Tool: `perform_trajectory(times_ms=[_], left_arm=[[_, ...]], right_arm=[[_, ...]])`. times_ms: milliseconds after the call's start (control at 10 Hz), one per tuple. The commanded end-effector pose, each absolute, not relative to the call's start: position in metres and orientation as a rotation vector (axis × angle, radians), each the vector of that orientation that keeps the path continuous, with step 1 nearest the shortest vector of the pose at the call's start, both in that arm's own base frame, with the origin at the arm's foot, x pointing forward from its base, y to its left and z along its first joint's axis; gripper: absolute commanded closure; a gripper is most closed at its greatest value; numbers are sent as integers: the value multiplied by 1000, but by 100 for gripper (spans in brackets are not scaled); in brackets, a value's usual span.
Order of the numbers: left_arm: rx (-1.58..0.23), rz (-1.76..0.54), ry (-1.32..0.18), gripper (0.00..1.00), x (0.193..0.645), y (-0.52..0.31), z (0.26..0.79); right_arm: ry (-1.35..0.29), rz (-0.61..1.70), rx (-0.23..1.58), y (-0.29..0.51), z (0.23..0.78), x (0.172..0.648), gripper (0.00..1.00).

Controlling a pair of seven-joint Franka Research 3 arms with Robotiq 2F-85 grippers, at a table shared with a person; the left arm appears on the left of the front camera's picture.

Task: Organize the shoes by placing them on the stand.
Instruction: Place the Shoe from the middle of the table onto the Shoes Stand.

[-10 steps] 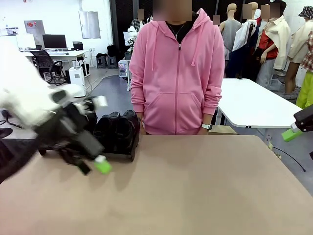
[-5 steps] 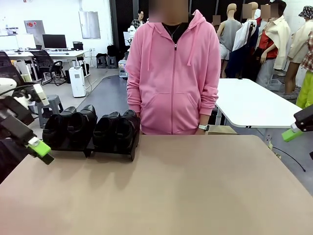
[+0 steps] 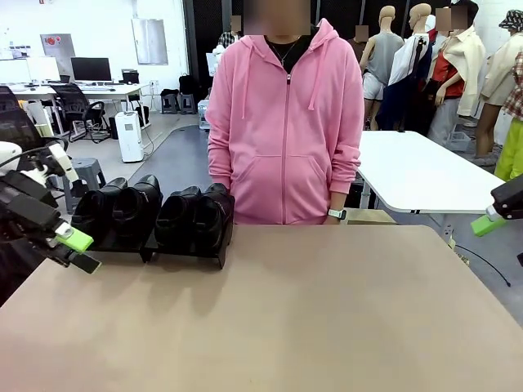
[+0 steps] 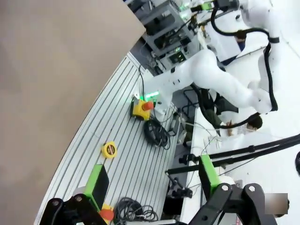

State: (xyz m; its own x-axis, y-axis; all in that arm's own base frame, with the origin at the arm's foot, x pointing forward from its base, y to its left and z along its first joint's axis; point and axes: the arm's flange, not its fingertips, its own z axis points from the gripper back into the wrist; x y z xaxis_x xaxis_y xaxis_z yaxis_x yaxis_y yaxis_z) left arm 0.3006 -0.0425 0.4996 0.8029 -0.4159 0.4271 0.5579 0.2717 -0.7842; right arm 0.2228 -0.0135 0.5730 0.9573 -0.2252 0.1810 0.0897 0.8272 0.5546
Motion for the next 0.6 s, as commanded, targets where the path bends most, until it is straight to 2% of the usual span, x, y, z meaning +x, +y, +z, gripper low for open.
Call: perform_trajectory(times_ms=[0, 500], left_arm=[[-1105, -700, -155, 0, 304, -34, 500], [-1105, -700, -155, 0, 304, -34, 500]], right_arm=[[-252, -142, 601, -14, 576, 223, 0], [-252, -142, 601, -14, 576, 223, 0]])
